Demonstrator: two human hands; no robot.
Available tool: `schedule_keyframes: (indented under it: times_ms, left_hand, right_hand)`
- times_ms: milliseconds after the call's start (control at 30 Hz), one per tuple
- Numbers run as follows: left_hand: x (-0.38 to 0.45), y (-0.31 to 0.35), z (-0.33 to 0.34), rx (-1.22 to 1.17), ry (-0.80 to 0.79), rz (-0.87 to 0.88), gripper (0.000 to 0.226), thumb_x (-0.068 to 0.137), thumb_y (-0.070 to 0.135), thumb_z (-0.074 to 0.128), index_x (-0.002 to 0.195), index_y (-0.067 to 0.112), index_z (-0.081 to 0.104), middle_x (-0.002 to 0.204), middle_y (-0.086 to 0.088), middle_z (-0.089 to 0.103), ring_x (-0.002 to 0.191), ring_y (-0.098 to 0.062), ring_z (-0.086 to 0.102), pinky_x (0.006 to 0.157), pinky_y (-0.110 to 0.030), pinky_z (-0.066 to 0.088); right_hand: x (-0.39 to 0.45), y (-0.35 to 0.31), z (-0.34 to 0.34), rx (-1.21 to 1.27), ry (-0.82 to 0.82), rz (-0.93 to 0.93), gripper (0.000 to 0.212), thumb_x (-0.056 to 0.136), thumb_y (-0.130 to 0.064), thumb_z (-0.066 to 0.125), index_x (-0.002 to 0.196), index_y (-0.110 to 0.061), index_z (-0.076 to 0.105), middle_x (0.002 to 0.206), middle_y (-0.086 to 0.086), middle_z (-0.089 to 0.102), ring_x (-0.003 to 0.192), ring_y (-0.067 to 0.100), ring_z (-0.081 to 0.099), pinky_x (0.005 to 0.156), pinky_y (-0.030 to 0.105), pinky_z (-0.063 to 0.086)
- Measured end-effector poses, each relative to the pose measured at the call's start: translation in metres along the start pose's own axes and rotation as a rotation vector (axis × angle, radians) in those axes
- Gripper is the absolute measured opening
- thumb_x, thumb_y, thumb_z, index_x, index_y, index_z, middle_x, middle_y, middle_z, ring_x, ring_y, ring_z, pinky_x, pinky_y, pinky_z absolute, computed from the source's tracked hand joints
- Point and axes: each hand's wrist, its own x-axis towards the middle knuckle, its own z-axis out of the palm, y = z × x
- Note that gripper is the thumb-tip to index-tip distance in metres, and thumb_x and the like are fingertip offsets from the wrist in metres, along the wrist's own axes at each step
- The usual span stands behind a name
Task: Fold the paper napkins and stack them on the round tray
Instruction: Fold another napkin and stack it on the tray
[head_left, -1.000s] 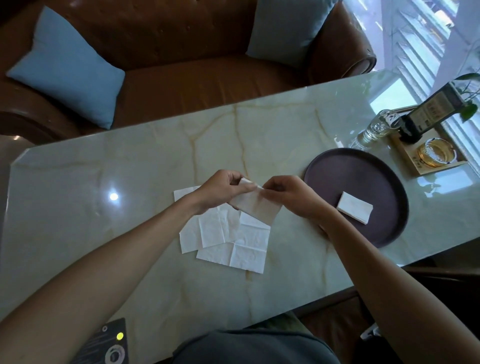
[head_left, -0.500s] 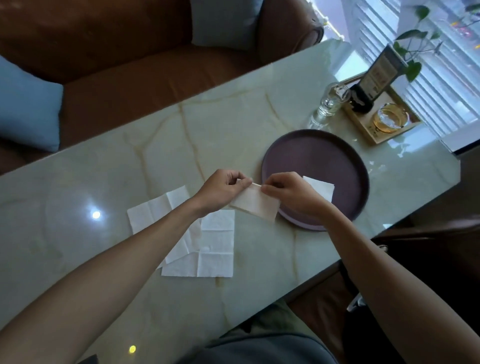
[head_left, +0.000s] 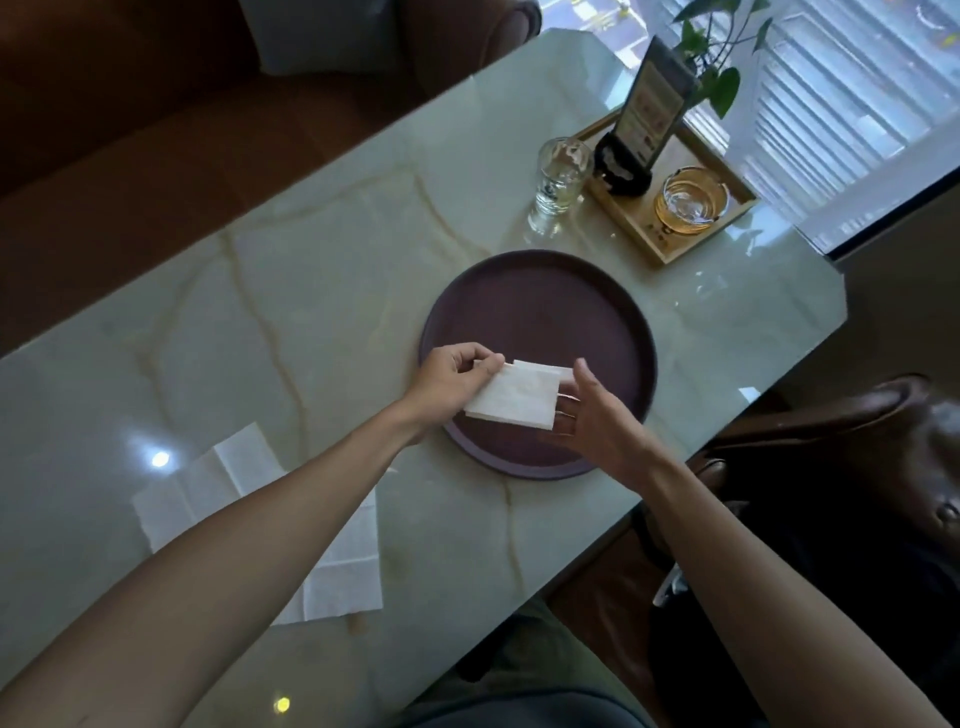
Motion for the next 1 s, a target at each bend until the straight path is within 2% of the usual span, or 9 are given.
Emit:
schedule_keyframes:
  times_ms: [133,233,300,367,500,600,700,833,1000]
  left_hand:
    - [0.028,-0.005,0.021,0.022,-0.013,-0.056,0.014,0.092,0.034,0.07,0.087,0.022,0.074,0.086,-0.003,0.071,0.078,-0.013,0.06,0.074,-0.033,0.046]
    - [0.044,-0.013,0.034,0.026,-0.009,-0.133,0.019,0.086,0.027,0.077,0.102,0.02,0.069,0.101,-0.01,0.077,0.088,-0.018,0.07,0.087,-0.04,0.057]
    - [0.054,-0.022,0.041,0.065,0.038,-0.193,0.019,0.084,0.018,0.078,0.1,0.018,0.066,0.095,-0.01,0.075,0.086,-0.021,0.071,0.09,-0.051,0.059]
    - [0.061,-0.03,0.046,0.133,0.09,-0.23,0.014,0.084,0.015,0.076,0.092,0.019,0.067,0.084,-0.008,0.071,0.081,-0.022,0.069,0.087,-0.054,0.059]
    - [0.075,-0.047,0.054,0.198,0.138,-0.284,0.016,0.068,0.029,0.074,0.082,0.023,0.069,0.078,-0.003,0.071,0.086,-0.028,0.075,0.08,-0.053,0.061]
    - [0.074,-0.043,0.061,0.258,0.186,-0.281,0.01,0.076,0.021,0.077,0.084,0.022,0.072,0.076,0.004,0.067,0.084,-0.025,0.073,0.08,-0.043,0.062]
    - [0.074,-0.043,0.063,0.357,0.228,-0.251,0.014,0.082,0.017,0.076,0.096,0.015,0.074,0.075,0.009,0.064,0.081,-0.015,0.066,0.072,-0.024,0.048]
    - [0.075,-0.046,0.062,0.402,0.292,-0.219,0.023,0.081,0.023,0.079,0.099,0.014,0.069,0.081,0.005,0.067,0.082,-0.016,0.065,0.073,-0.027,0.048]
    - [0.071,-0.054,0.062,0.42,0.26,-0.224,0.014,0.084,0.022,0.076,0.095,0.014,0.072,0.07,0.012,0.062,0.082,-0.017,0.066,0.072,-0.025,0.046]
  right_hand:
    - [0.015,0.002,-0.021,-0.064,0.159,-0.093,0.031,0.096,-0.02,0.069,0.107,0.009,0.067,0.09,0.009,0.067,0.088,0.022,0.066,0.078,0.035,0.061]
    - [0.027,-0.002,-0.03,-0.119,0.303,-0.089,0.01,0.096,-0.012,0.069,0.094,-0.004,0.073,0.078,-0.001,0.072,0.074,0.015,0.069,0.064,0.026,0.057]
    - [0.037,-0.003,-0.036,-0.188,0.376,-0.071,0.01,0.096,-0.013,0.068,0.088,-0.009,0.073,0.078,0.0,0.072,0.074,0.016,0.068,0.067,0.031,0.059]
    - [0.046,-0.002,-0.041,-0.247,0.413,-0.049,0.013,0.095,-0.013,0.066,0.084,-0.009,0.073,0.079,0.002,0.069,0.074,0.016,0.067,0.073,0.037,0.06]
    - [0.062,0.002,-0.047,-0.368,0.481,-0.007,0.016,0.093,-0.015,0.064,0.088,-0.002,0.072,0.082,0.006,0.069,0.076,0.017,0.067,0.078,0.046,0.065]
    - [0.068,0.008,-0.049,-0.464,0.531,0.011,0.013,0.088,-0.019,0.063,0.078,-0.013,0.069,0.076,0.0,0.069,0.073,0.019,0.066,0.077,0.052,0.063]
    - [0.069,0.012,-0.048,-0.583,0.575,0.003,0.008,0.087,-0.024,0.063,0.082,-0.019,0.066,0.079,-0.004,0.068,0.076,0.019,0.066,0.078,0.048,0.059]
    - [0.067,0.015,-0.046,-0.672,0.66,0.006,0.017,0.091,-0.032,0.063,0.099,-0.016,0.065,0.094,-0.005,0.068,0.088,0.017,0.064,0.077,0.034,0.049]
    - [0.066,0.02,-0.046,-0.693,0.717,0.037,0.019,0.094,-0.034,0.061,0.1,-0.016,0.063,0.1,-0.003,0.068,0.093,0.02,0.063,0.079,0.036,0.048]
